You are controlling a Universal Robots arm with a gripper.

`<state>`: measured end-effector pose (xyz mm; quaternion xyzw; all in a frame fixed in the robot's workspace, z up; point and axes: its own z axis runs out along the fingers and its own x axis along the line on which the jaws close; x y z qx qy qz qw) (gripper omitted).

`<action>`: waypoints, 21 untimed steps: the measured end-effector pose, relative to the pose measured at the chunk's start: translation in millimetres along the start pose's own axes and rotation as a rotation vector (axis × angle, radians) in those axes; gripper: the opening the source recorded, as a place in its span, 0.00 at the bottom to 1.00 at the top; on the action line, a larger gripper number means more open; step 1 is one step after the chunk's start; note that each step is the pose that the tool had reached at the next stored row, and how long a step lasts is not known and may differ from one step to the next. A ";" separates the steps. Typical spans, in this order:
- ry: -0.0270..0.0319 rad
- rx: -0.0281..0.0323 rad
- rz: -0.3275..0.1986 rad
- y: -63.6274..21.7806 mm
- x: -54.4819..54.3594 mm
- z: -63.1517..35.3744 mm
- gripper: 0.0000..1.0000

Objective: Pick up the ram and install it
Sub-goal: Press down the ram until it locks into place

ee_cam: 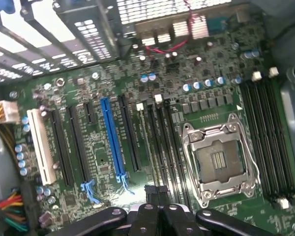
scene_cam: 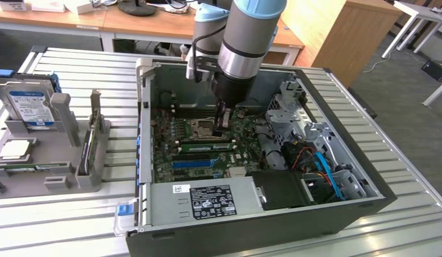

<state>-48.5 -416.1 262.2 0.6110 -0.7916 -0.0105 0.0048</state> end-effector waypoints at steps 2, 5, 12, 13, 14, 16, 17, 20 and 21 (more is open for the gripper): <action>-0.0006 0.0002 0.029 0.1 0.0 0.0 0.11; -0.0016 0.0004 0.072 0.2 0.1 0.1 0.11; -0.0039 0.0009 0.177 0.4 0.1 0.2 0.11; -0.0043 0.0010 0.192 0.4 0.1 0.2 0.11; -0.0047 0.0011 0.207 0.4 0.1 0.3 0.11; -0.0053 0.0012 0.237 0.4 0.1 0.3 0.11; -0.0057 0.0013 0.253 0.4 0.1 0.3 0.11; -0.0067 0.0015 0.299 0.4 0.1 0.3 0.11; -0.0071 0.0016 0.315 0.4 0.1 0.3 0.11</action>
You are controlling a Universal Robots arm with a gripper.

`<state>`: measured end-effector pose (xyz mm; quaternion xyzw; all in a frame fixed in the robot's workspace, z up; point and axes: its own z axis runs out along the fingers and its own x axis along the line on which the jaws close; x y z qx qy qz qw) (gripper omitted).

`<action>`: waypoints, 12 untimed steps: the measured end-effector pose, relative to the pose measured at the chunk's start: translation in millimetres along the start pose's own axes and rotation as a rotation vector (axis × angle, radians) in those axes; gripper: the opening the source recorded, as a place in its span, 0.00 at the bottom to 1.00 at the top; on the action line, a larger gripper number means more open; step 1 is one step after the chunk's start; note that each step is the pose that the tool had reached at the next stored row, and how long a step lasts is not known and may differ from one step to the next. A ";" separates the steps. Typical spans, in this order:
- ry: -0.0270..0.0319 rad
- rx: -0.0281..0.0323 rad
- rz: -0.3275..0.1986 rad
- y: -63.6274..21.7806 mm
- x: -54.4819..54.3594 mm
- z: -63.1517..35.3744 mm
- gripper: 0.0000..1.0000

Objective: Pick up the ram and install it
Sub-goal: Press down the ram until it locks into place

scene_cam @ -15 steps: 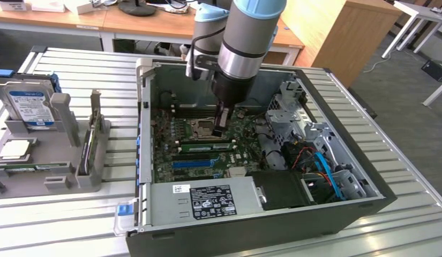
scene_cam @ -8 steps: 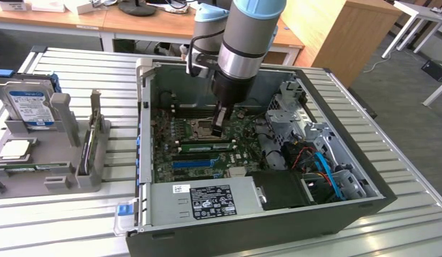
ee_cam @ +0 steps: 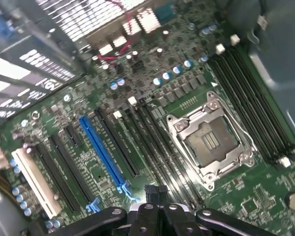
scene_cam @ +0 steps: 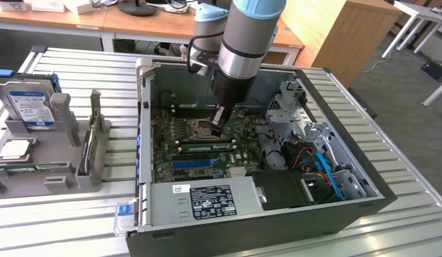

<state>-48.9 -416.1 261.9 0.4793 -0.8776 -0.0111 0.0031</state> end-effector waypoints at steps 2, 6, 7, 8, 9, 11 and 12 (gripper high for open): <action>-0.0008 0.0002 0.033 0.0 0.0 0.0 0.11; -0.0023 0.0005 0.100 0.0 0.0 0.1 0.11; -0.0026 0.0006 0.117 0.0 0.0 0.1 0.11; -0.0029 0.0006 0.134 0.0 0.0 0.1 0.11; -0.0034 0.0008 0.150 0.0 0.0 0.1 0.11; -0.0042 0.0009 0.185 0.0 0.0 0.1 0.11; -0.0045 0.0010 0.201 0.0 0.0 0.1 0.11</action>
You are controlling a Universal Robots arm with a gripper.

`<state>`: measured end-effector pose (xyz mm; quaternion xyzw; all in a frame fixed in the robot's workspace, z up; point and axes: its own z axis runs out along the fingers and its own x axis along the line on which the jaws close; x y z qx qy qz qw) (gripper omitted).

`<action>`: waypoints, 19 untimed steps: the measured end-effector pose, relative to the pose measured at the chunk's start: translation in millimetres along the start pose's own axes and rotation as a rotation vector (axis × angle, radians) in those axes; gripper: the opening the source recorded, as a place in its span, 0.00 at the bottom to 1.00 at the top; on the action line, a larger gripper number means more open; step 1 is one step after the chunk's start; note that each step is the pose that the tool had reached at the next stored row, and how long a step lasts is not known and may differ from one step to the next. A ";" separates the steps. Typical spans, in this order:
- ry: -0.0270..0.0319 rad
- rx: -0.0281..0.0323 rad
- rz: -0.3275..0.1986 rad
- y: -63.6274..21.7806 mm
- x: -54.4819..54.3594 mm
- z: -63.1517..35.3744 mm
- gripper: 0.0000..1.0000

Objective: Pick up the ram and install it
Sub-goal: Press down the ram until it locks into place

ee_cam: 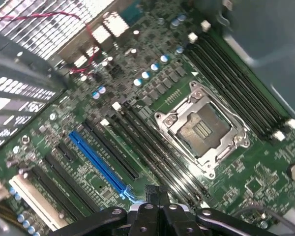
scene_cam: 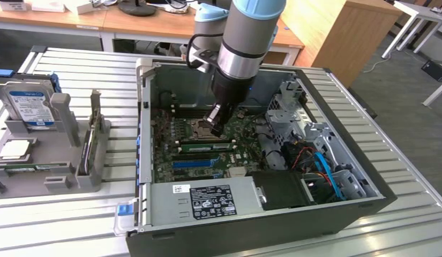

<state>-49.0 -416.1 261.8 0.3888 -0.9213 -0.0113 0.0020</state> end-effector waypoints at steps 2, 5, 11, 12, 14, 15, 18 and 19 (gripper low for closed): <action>-0.0007 0.0002 0.029 0.0 0.0 0.0 0.11; -0.0016 0.0003 0.072 0.1 0.0 0.1 0.11; -0.0035 0.0008 0.154 0.1 0.1 0.2 0.11; -0.0038 0.0009 0.168 0.2 0.2 0.2 0.11; -0.0045 0.0010 0.197 0.2 0.2 0.3 0.11; -0.0048 0.0011 0.211 0.2 0.2 0.3 0.11; -0.0057 0.0014 0.255 0.3 0.3 0.3 0.11; -0.0061 0.0014 0.269 0.3 0.3 0.3 0.11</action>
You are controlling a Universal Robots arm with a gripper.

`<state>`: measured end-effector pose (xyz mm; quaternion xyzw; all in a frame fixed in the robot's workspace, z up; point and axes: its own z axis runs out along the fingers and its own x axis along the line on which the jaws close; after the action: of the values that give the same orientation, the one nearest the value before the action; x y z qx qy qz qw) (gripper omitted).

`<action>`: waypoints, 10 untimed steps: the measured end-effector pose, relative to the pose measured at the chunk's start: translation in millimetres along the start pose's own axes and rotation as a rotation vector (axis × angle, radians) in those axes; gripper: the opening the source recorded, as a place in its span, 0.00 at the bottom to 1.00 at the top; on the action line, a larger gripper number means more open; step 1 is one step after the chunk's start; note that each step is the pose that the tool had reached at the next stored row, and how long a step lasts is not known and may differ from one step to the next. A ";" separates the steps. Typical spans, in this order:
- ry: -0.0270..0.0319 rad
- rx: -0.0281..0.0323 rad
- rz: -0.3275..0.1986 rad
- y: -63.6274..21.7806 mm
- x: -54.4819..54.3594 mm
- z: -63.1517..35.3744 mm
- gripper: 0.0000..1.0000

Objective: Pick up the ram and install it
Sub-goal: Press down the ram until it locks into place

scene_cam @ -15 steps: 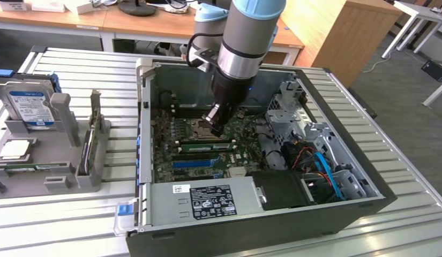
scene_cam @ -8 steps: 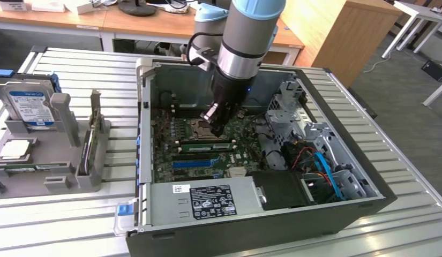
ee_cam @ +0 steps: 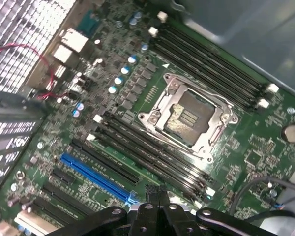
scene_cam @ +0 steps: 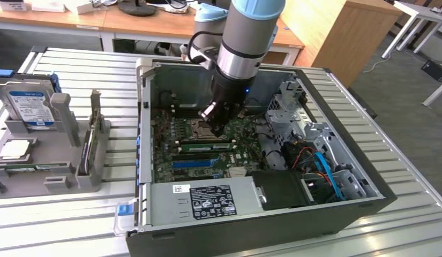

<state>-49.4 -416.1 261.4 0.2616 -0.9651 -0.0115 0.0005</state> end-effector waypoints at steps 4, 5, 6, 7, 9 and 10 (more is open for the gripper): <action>-0.0012 0.0002 0.053 0.0 0.0 0.1 0.11; -0.0015 0.0002 0.065 0.0 0.0 0.1 0.11; -0.0019 0.0003 0.081 0.1 0.0 0.1 0.11; -0.0022 0.0004 0.096 0.1 0.0 0.1 0.11; -0.0029 0.0006 0.130 0.1 0.0 0.1 0.11; -0.0033 0.0007 0.148 0.1 0.0 0.1 0.11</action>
<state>-49.4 -416.0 261.4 0.1896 -0.9818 -0.0115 -0.0004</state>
